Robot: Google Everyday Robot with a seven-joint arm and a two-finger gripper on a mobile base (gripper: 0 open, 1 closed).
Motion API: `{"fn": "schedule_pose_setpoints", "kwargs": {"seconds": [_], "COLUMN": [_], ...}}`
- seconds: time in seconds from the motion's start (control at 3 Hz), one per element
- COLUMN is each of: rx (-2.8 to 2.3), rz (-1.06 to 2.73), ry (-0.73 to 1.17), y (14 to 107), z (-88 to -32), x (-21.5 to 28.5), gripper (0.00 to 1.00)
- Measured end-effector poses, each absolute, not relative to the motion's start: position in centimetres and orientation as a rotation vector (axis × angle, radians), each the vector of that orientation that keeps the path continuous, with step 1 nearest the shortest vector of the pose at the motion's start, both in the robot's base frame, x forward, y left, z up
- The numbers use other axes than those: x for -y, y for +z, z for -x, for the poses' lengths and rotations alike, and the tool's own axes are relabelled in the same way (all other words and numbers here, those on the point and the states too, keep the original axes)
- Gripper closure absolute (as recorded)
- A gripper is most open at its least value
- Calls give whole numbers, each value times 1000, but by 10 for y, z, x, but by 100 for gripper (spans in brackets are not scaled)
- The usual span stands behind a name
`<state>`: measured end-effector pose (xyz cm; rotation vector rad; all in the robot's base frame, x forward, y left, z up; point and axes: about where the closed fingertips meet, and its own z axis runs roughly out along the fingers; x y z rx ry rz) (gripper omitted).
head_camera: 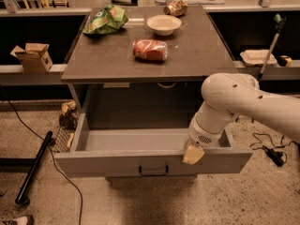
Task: Open top drawer
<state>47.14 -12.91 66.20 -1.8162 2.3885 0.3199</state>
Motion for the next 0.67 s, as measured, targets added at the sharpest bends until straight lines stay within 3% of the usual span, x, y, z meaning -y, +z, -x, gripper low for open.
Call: {"fn": "schedule_pose_setpoints", "kwargs": {"seconds": [0.67], "rx": [-2388], "rz": [1816], "ry": [320], "y": [662], "z": [-471], "x": [129], "gripper": [36]}}
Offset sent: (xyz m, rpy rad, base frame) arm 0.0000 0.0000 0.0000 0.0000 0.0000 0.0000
